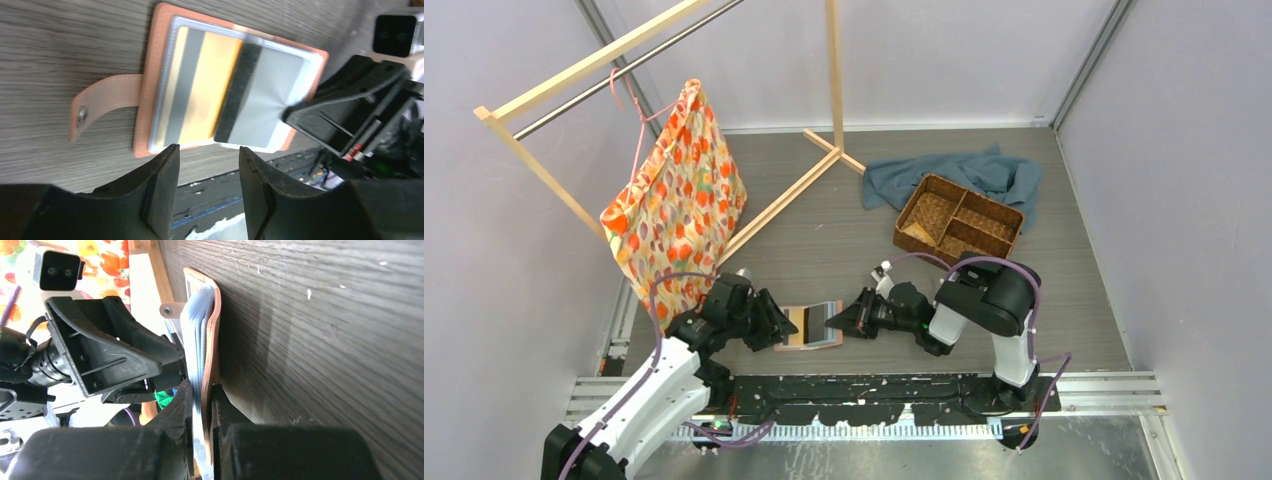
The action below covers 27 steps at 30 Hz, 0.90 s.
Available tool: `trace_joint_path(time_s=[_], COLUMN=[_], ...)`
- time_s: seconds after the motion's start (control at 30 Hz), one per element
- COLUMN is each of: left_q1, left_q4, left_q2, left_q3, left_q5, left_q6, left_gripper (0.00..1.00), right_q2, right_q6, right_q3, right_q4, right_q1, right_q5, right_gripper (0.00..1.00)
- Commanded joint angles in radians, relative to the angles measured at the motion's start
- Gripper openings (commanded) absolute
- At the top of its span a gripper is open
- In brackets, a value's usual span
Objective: Take the credit cards out of the card holder
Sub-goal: Pick up the card holder from the center of the board.
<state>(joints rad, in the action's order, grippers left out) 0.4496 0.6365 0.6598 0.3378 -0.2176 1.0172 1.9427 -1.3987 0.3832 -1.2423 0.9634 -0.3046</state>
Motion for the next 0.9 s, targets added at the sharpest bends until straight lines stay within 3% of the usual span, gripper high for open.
trace_joint_path(time_s=[0.0, 0.4, 0.87], left_q1=[-0.005, -0.003, -0.006], left_q4=[-0.065, -0.208, -0.340], left_q2=[-0.001, 0.067, 0.054], left_q3=[0.068, 0.156, 0.131], left_q5=[-0.149, -0.325, -0.384], left_q6=[0.018, 0.074, 0.166], left_gripper=[0.49, 0.65, 0.65], right_q2=[-0.053, -0.208, -0.371], right_q6=[-0.005, -0.002, -0.011], right_q3=[-0.034, -0.102, -0.140], right_q4=[-0.158, -0.187, -0.168], right_q1=[-0.013, -0.036, -0.058], right_q5=[-0.015, -0.022, -0.037], right_gripper=[0.01, 0.01, 0.01])
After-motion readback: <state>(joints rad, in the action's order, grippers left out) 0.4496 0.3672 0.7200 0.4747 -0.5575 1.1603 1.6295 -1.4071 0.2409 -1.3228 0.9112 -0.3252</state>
